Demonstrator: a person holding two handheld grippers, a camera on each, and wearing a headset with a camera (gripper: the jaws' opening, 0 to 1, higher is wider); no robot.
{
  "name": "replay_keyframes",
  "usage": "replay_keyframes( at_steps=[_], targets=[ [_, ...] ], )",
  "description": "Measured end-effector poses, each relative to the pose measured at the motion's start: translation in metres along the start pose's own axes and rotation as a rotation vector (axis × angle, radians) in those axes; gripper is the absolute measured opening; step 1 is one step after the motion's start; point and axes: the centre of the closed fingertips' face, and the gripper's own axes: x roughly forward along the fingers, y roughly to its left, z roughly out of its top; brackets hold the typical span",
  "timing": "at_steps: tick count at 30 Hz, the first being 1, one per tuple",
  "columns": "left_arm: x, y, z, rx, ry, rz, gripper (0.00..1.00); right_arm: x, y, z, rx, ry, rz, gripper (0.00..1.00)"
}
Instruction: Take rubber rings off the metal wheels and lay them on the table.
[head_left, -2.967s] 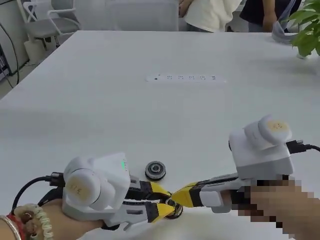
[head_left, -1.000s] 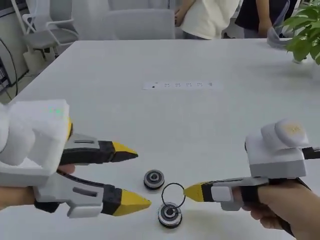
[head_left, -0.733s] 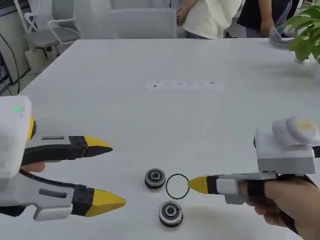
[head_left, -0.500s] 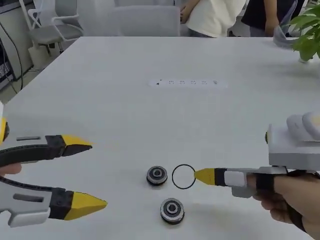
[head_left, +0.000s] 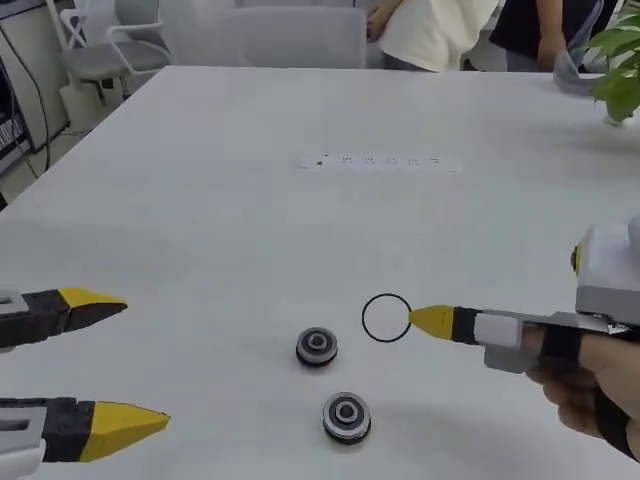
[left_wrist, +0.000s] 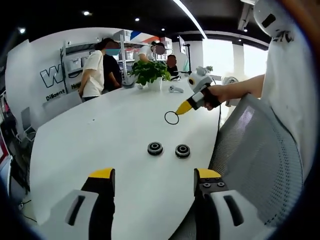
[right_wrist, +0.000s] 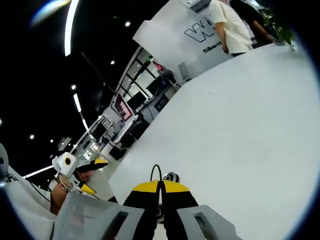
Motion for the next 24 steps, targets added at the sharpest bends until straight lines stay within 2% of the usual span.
replay_keyframes(
  at_steps=[9,24],
  targets=[
    [0.001,-0.004,-0.013,-0.038,0.012,0.017,0.61,0.0,0.013,0.009,-0.031,-0.02,0.025,0.0],
    [0.007,-0.009,-0.023,-0.073,0.016,0.009,0.62,0.005,0.028,0.011,-0.112,-0.002,0.044,0.0]
  ],
)
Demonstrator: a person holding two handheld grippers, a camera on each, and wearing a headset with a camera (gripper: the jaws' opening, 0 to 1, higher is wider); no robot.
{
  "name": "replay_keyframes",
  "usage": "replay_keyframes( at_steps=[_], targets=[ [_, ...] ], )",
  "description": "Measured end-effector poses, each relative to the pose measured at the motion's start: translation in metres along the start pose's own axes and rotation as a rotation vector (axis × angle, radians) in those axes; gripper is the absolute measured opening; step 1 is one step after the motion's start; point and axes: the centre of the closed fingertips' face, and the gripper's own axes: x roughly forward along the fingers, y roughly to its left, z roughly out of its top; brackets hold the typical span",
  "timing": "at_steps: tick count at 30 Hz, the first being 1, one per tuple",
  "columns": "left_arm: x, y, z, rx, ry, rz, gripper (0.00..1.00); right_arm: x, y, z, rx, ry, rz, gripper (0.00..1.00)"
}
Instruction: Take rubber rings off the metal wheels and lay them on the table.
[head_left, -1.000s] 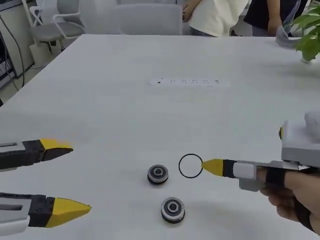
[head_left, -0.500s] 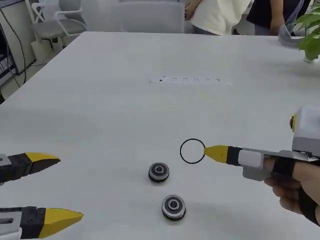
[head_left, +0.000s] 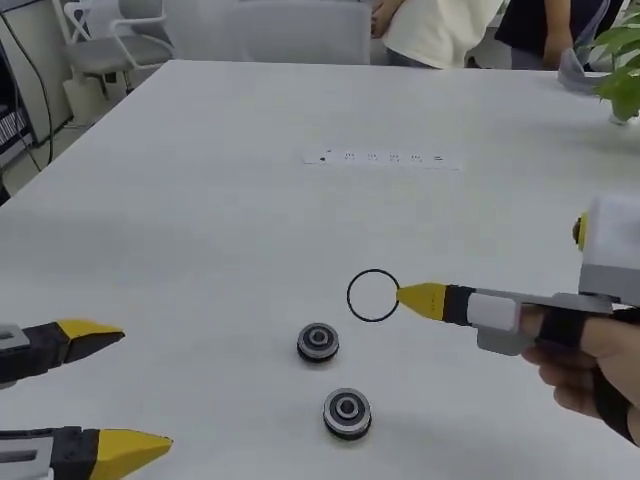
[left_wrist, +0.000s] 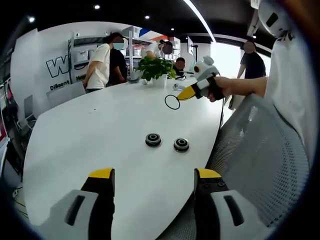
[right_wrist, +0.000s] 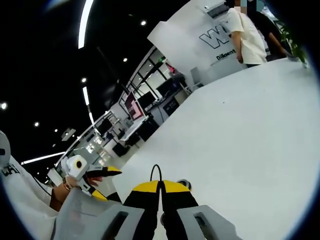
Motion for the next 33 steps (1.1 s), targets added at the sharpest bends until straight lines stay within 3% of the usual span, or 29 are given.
replay_keyframes(
  at_steps=[17,33],
  targets=[
    [0.004,-0.005,-0.007,-0.009,0.015,-0.009,0.62,0.006,0.018,0.001,-0.055,0.016,0.036,0.0],
    [0.007,-0.008,-0.012,-0.016,0.034,-0.016,0.63,0.017,0.032,-0.011,-0.091,0.073,0.069,0.0]
  ],
)
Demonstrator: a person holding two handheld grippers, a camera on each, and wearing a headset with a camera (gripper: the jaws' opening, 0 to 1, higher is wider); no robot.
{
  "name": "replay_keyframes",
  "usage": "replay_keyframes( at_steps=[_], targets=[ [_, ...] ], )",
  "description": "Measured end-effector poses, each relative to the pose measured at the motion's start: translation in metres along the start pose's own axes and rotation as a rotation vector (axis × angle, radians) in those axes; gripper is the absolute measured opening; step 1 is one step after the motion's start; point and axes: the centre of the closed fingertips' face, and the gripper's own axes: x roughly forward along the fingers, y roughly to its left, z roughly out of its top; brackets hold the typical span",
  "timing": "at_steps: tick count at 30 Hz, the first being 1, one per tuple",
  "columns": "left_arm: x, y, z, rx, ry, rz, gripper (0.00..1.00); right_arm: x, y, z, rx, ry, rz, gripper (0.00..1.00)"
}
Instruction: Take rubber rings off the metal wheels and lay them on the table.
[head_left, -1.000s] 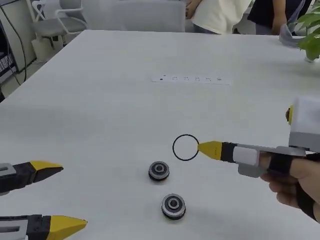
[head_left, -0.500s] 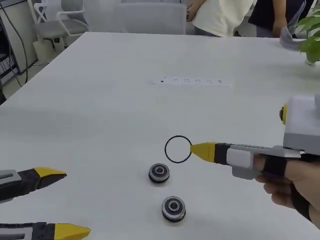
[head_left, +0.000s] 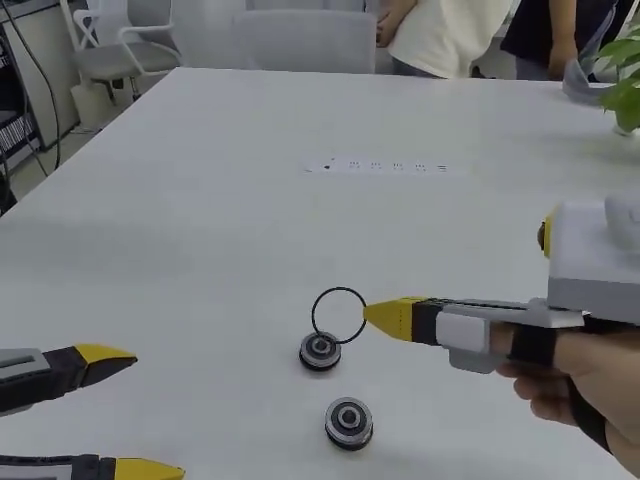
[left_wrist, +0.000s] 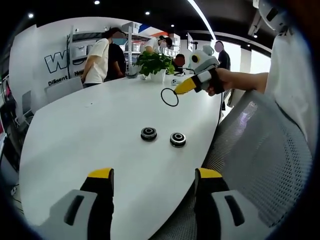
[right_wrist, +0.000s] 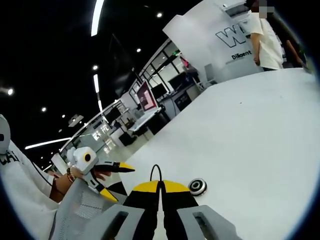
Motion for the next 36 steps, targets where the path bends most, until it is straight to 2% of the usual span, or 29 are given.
replay_keyframes(
  at_steps=[14,21,28,31,36],
  targets=[
    [0.001,0.0,0.002,-0.017,-0.016,0.003,0.63,0.012,0.006,-0.012,-0.035,0.058,0.014,0.0],
    [0.001,0.001,0.001,-0.02,-0.016,0.006,0.63,0.021,0.012,-0.019,-0.067,0.106,0.035,0.0],
    [0.001,0.001,0.002,-0.018,-0.019,0.007,0.63,0.027,0.017,-0.015,-0.119,0.139,0.047,0.0],
    [0.001,0.001,0.001,-0.015,-0.018,0.007,0.63,0.03,0.021,-0.014,-0.116,0.144,0.066,0.0],
    [0.001,0.001,0.001,-0.014,-0.019,0.008,0.63,0.041,0.025,-0.01,-0.154,0.169,0.071,0.0]
  ],
)
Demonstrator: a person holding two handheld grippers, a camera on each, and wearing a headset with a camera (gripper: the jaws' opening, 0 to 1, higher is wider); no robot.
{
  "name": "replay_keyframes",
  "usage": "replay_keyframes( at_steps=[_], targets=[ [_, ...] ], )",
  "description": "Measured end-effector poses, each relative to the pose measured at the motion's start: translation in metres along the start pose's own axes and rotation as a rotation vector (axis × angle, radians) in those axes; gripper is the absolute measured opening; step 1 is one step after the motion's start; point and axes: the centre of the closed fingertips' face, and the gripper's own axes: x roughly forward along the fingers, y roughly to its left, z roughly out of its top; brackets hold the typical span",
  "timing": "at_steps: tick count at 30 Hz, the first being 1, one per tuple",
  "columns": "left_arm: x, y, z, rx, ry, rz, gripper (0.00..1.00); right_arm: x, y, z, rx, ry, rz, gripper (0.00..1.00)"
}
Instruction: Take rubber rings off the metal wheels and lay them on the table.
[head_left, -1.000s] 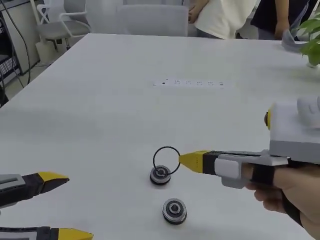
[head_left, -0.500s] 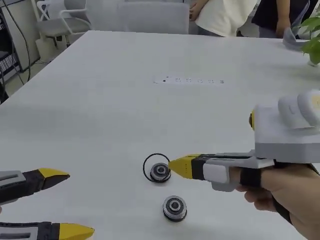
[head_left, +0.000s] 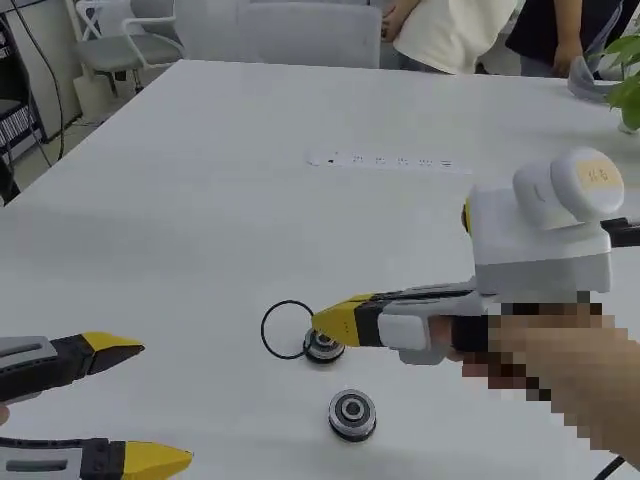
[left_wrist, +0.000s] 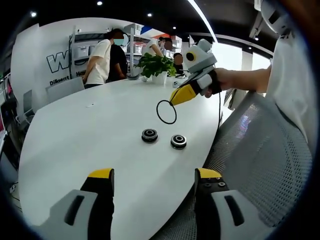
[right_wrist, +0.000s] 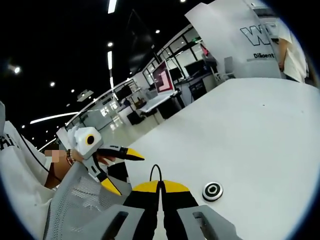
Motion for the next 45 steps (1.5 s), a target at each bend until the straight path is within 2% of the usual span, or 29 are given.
replay_keyframes(
  at_steps=[7,13,19,27,36,45],
  targets=[
    [-0.001,0.001,0.0,0.003,0.003,0.006,0.63,0.022,0.005,-0.007,-0.028,0.063,0.014,0.0],
    [-0.001,0.001,0.0,0.0,0.002,0.008,0.63,0.033,0.01,-0.014,-0.036,0.102,0.028,0.0],
    [-0.001,0.001,0.0,-0.002,0.001,0.007,0.63,0.044,0.005,-0.022,-0.043,0.139,0.029,0.0],
    [0.0,0.001,-0.003,0.004,0.015,0.009,0.63,0.055,-0.008,-0.044,-0.04,0.206,0.003,0.0],
    [0.0,0.001,-0.003,0.001,0.017,0.012,0.63,0.06,-0.016,-0.065,0.047,0.212,-0.01,0.0],
    [0.0,0.001,-0.004,-0.005,0.016,0.01,0.63,0.062,-0.02,-0.069,0.076,0.209,-0.026,0.0]
  ],
)
